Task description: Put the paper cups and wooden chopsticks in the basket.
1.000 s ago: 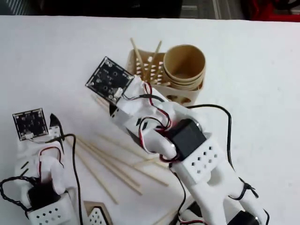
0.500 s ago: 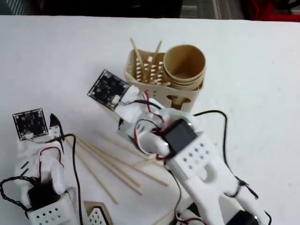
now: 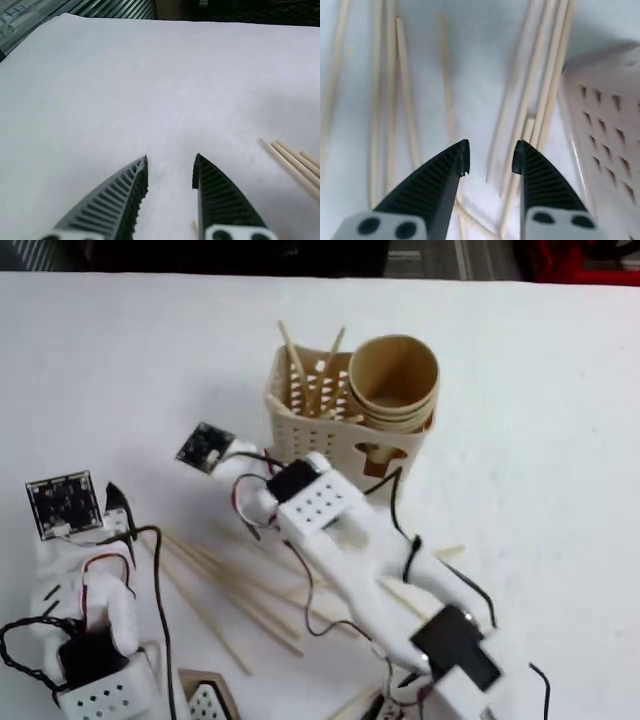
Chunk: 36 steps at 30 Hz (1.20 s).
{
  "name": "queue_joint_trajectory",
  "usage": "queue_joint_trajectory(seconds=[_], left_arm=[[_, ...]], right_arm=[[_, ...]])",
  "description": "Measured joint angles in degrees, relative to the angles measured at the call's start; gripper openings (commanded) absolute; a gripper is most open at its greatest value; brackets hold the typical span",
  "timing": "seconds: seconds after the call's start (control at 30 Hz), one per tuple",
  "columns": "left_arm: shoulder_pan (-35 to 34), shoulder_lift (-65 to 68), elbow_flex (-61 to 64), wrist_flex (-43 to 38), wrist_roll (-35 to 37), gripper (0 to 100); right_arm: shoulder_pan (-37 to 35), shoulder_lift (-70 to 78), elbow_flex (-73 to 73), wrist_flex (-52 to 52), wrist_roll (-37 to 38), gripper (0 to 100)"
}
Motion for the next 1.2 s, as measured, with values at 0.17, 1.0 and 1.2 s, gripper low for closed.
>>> queue_joint_trajectory(seconds=[0.17, 1.0, 1.2], left_arm=[[0.0, 0.0, 0.0, 0.0, 0.0, 16], [0.0, 0.0, 0.0, 0.0, 0.0, 16], [0.0, 0.0, 0.0, 0.0, 0.0, 16]], right_arm=[[-0.09, 5.89, -0.97, -1.05, 4.31, 15.5], [3.34, 25.58, -16.0, -1.05, 5.27, 3.2], [-0.18, 26.02, -16.53, 2.02, 5.19, 1.8]])
